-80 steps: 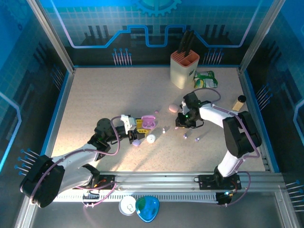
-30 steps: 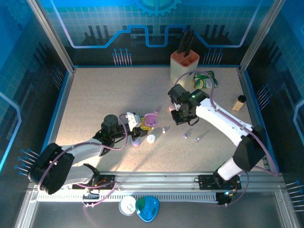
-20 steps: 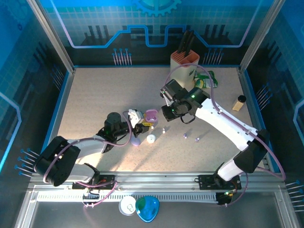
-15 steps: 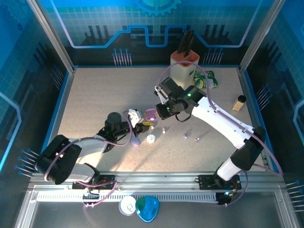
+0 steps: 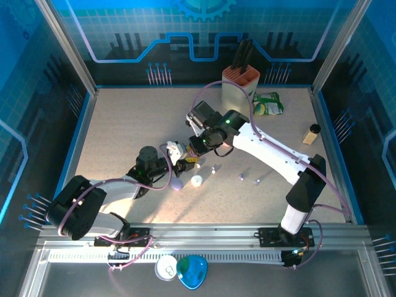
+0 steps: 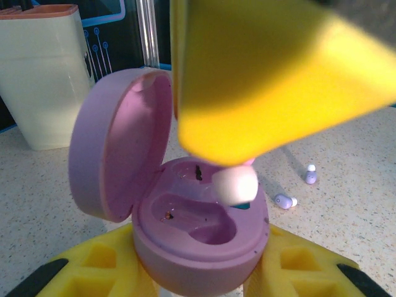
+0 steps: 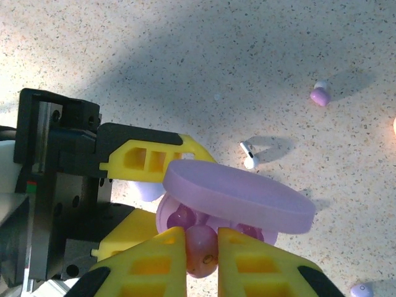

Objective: Insert wireless bluetooth earbuds into charging case

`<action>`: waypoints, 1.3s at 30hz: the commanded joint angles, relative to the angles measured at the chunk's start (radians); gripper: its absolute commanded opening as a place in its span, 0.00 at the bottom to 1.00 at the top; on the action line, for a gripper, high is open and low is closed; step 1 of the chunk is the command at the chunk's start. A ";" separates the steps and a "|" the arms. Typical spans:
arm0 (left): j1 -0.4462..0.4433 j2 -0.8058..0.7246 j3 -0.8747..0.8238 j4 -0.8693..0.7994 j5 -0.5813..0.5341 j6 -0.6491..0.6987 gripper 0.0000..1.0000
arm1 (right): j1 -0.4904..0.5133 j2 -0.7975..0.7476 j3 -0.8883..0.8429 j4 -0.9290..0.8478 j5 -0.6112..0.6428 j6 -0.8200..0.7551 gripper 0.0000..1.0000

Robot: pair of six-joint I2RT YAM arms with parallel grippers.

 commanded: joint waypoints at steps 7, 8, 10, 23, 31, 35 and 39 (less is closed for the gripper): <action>0.004 -0.001 0.022 0.031 -0.001 -0.010 0.25 | 0.013 0.040 0.031 0.019 -0.026 -0.013 0.16; 0.005 0.000 0.024 0.030 0.000 -0.011 0.25 | 0.012 0.041 0.031 0.019 -0.026 -0.012 0.16; 0.004 -0.001 0.024 0.031 0.000 -0.013 0.25 | 0.013 0.042 0.027 0.026 -0.029 -0.009 0.16; 0.005 0.003 0.021 0.040 0.000 -0.022 0.25 | 0.014 0.047 0.022 0.031 -0.037 0.003 0.24; 0.006 0.021 0.020 0.065 0.000 -0.033 0.25 | 0.013 0.006 0.009 0.040 -0.033 0.009 0.32; 0.009 0.020 0.011 0.076 -0.006 -0.034 0.25 | 0.013 -0.037 -0.017 0.065 -0.035 0.009 0.36; 0.022 0.013 -0.010 0.098 -0.014 -0.047 0.24 | 0.013 -0.139 -0.102 0.130 -0.028 0.009 0.43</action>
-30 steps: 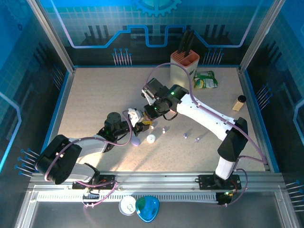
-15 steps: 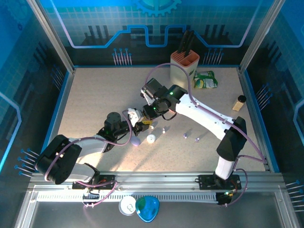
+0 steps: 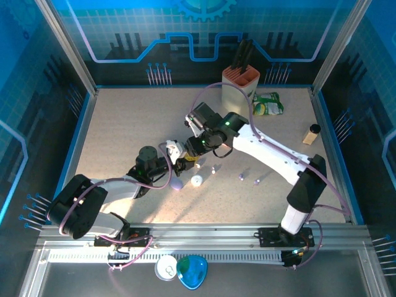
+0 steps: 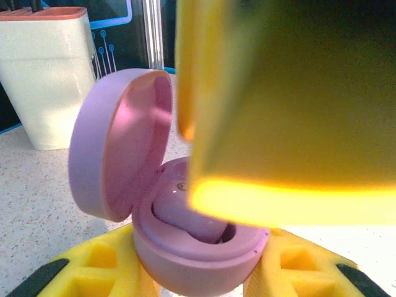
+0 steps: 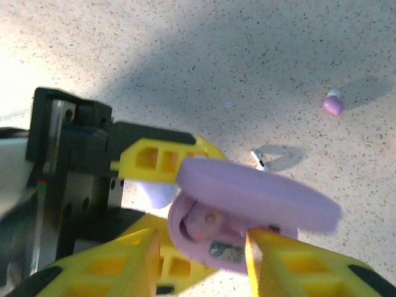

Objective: Insert wireless bluetooth earbuds into charging case

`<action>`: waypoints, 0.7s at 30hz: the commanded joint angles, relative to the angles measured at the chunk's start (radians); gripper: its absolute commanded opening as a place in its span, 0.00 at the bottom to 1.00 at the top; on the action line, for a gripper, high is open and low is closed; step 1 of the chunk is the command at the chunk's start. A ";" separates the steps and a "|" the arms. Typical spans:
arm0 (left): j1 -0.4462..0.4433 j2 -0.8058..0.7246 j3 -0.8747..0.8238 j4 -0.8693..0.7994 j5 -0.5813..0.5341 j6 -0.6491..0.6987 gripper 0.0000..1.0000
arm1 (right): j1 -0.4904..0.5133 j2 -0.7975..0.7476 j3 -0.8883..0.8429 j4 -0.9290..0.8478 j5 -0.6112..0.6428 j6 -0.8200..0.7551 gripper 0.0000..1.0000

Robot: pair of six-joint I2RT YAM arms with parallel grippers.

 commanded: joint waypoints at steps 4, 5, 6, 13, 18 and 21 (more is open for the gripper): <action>0.028 -0.011 -0.025 0.070 -0.009 -0.021 0.24 | 0.000 -0.218 -0.145 0.124 0.008 0.019 0.45; 0.030 -0.016 -0.027 0.068 -0.008 -0.021 0.24 | -0.007 -0.242 -0.173 0.145 0.009 0.025 0.45; 0.034 -0.020 -0.030 0.067 -0.008 -0.022 0.24 | -0.020 -0.278 -0.209 0.177 0.009 0.033 0.45; 0.052 -0.069 -0.057 0.058 -0.012 -0.032 0.24 | -0.239 -0.401 -0.523 0.473 -0.149 0.210 0.46; 0.056 -0.124 -0.073 0.024 -0.027 -0.032 0.24 | -0.312 -0.332 -0.612 0.604 -0.156 0.305 0.48; 0.055 -0.152 -0.075 0.000 -0.030 -0.029 0.24 | -0.323 -0.250 -0.634 0.693 -0.184 0.370 0.49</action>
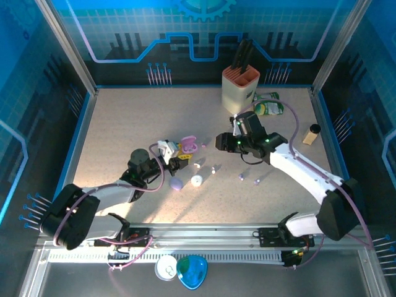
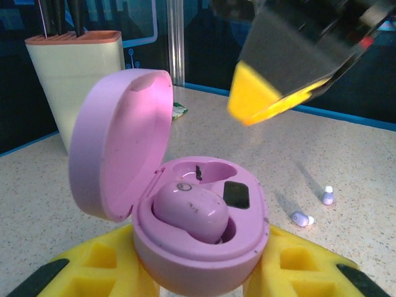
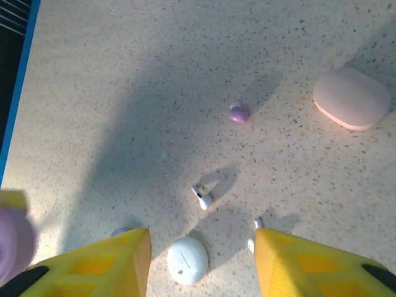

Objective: Insert wireless bluetooth earbuds into charging case

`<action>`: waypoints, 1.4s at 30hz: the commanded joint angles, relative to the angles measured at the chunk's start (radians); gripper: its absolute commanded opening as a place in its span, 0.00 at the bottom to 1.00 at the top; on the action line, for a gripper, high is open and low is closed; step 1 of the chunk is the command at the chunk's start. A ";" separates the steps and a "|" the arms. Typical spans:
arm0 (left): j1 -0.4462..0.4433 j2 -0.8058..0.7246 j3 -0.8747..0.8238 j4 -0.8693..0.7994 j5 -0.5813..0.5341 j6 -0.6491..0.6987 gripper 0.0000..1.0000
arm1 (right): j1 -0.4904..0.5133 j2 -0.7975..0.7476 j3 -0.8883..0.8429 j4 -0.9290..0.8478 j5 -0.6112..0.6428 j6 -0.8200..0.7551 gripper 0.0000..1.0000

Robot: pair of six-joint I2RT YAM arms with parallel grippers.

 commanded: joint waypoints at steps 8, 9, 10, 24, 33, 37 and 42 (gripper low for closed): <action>0.009 -0.078 -0.014 -0.043 -0.013 -0.002 0.24 | 0.018 0.289 0.001 0.356 -0.081 0.231 0.49; 0.009 -0.081 -0.015 -0.044 -0.012 -0.002 0.24 | 0.022 0.319 0.004 0.377 -0.085 0.248 0.49; 0.010 -0.084 -0.017 -0.047 -0.013 -0.001 0.24 | 0.025 0.341 0.008 0.396 -0.089 0.259 0.49; 0.010 -0.091 -0.029 -0.051 0.001 0.007 0.24 | 0.034 0.611 0.121 0.450 -0.157 0.314 0.49; 0.009 -0.092 -0.033 -0.048 0.007 0.007 0.24 | 0.013 0.651 0.177 0.406 -0.078 0.302 0.48; 0.009 -0.093 -0.034 -0.044 0.007 0.007 0.25 | 0.001 0.684 0.221 0.373 -0.082 0.291 0.48; 0.009 -0.097 -0.037 -0.049 0.004 0.006 0.25 | -0.009 0.699 0.251 0.359 -0.067 0.281 0.48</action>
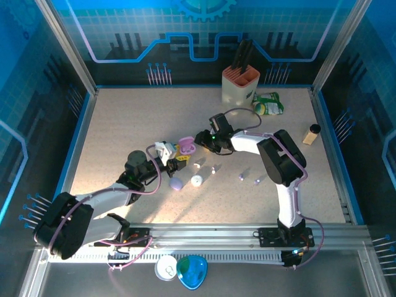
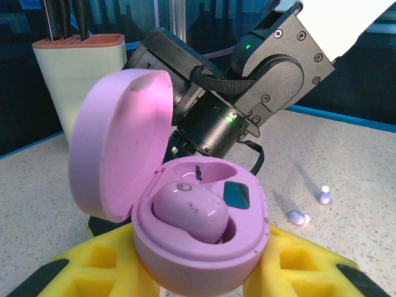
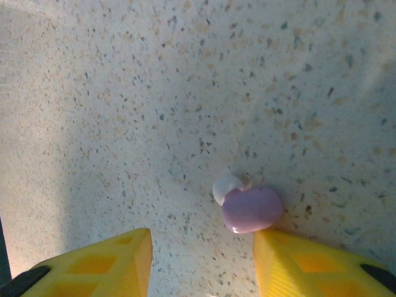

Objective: Insert wireless bluetooth earbuds into charging case

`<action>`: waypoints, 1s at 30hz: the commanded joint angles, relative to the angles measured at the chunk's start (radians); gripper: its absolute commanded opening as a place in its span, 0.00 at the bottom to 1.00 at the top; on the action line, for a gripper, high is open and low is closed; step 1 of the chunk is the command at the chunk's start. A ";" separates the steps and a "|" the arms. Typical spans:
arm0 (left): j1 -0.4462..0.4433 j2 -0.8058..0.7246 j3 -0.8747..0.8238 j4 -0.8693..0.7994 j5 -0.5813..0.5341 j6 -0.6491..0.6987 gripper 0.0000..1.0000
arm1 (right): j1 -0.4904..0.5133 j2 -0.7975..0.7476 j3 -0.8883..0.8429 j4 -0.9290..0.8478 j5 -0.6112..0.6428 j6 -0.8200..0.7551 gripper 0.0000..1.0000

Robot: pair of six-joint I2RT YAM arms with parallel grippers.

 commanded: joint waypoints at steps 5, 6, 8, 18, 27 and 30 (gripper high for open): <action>0.006 -0.018 -0.017 0.011 0.010 0.005 0.24 | -0.029 0.056 0.062 -0.054 0.032 -0.022 0.42; 0.006 -0.018 -0.018 0.013 0.009 0.004 0.24 | -0.032 0.061 0.065 -0.056 0.032 -0.020 0.40; 0.006 -0.016 -0.017 0.012 0.010 0.005 0.25 | -0.039 0.070 0.067 -0.056 0.030 -0.013 0.39; 0.006 0.012 -0.014 0.036 0.018 0.000 0.25 | -0.066 0.115 0.094 -0.051 0.022 0.024 0.31; 0.006 0.017 -0.017 0.040 0.020 0.000 0.25 | -0.071 0.122 0.097 -0.057 0.001 0.028 0.18; 0.006 0.014 -0.018 0.041 0.019 0.002 0.25 | -0.071 0.084 0.071 -0.061 0.003 -0.001 0.17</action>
